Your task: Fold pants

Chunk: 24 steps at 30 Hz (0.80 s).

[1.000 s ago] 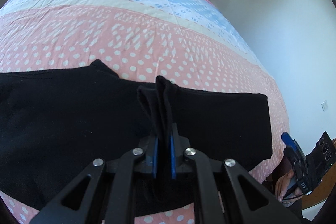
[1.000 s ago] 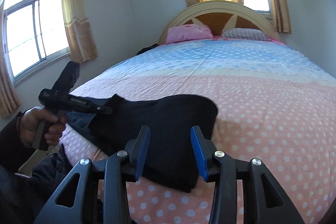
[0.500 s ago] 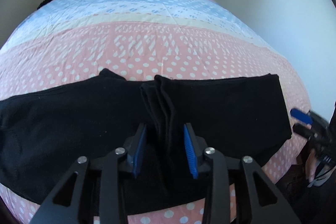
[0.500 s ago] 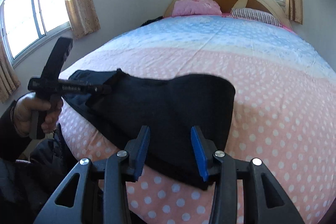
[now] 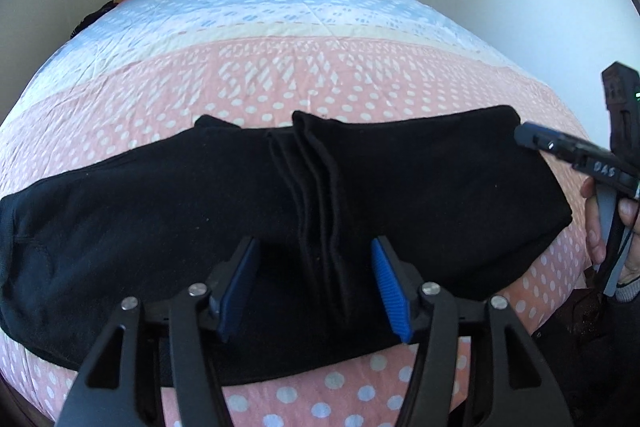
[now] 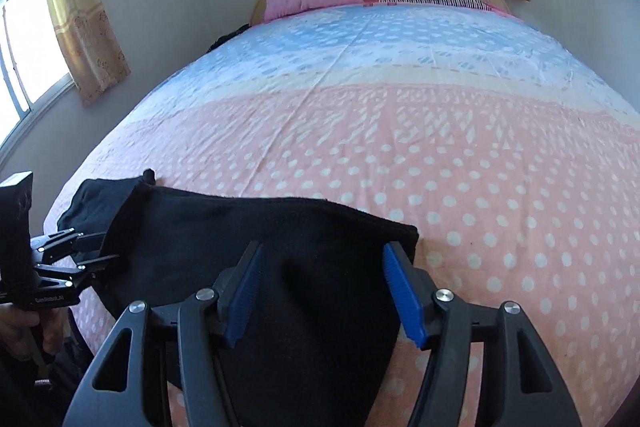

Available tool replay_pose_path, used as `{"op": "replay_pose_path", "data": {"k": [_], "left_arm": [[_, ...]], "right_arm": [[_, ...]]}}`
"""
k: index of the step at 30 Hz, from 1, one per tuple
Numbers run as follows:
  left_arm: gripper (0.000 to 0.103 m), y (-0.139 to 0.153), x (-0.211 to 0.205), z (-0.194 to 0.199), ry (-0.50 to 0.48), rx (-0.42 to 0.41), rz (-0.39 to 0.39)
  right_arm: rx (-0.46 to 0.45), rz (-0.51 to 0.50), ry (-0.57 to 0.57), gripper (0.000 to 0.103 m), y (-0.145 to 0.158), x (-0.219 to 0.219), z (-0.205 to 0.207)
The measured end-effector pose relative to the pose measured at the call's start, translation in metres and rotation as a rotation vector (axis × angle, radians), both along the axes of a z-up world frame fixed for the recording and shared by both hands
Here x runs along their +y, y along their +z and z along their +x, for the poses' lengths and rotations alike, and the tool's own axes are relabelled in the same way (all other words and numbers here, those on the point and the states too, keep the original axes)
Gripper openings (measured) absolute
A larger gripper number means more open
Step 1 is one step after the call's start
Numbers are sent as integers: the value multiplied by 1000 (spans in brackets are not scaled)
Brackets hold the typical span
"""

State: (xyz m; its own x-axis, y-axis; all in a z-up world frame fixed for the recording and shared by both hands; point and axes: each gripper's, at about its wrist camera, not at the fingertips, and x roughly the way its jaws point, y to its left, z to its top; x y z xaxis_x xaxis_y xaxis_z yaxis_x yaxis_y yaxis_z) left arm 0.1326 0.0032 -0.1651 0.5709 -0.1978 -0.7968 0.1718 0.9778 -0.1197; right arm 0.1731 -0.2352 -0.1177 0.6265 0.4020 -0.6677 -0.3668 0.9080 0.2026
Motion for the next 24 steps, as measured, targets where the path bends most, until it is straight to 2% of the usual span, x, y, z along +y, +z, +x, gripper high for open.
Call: {"op": "replay_pose_path", "data": {"k": [3,5,6,10,12,13,15,18,22,24], "left_arm": [[61,4,9,-7,13,-6,-6],[61,8,18,-10,25,-14,-7],[61,11,23,-11,35,-23,2],[76,20,49,-13,94,-55,64],[76,23,67,-13,125,-65,89],[76,25,77,-13,140,-68,103],[76,27,99,-13,185,-78,150],[77,27,142,-13,296,-90,199],[81,15,206,-14,465,-61,191],[81,6,229,-19,511,-51,159]], "right_arm": [[-45,37,104,62,14,27,-18],[-39,40,217,62,13,58,-30],[-27,34,269,62,10,75,-35],[59,-14,409,62,-20,123,-50],[122,-52,467,62,-34,135,-57],[92,-88,481,62,-33,138,-64],[89,-116,510,62,-31,141,-70],[92,-69,512,62,-23,141,-70],[32,-28,477,62,-20,147,-69],[12,-5,481,62,-18,155,-70]]}}
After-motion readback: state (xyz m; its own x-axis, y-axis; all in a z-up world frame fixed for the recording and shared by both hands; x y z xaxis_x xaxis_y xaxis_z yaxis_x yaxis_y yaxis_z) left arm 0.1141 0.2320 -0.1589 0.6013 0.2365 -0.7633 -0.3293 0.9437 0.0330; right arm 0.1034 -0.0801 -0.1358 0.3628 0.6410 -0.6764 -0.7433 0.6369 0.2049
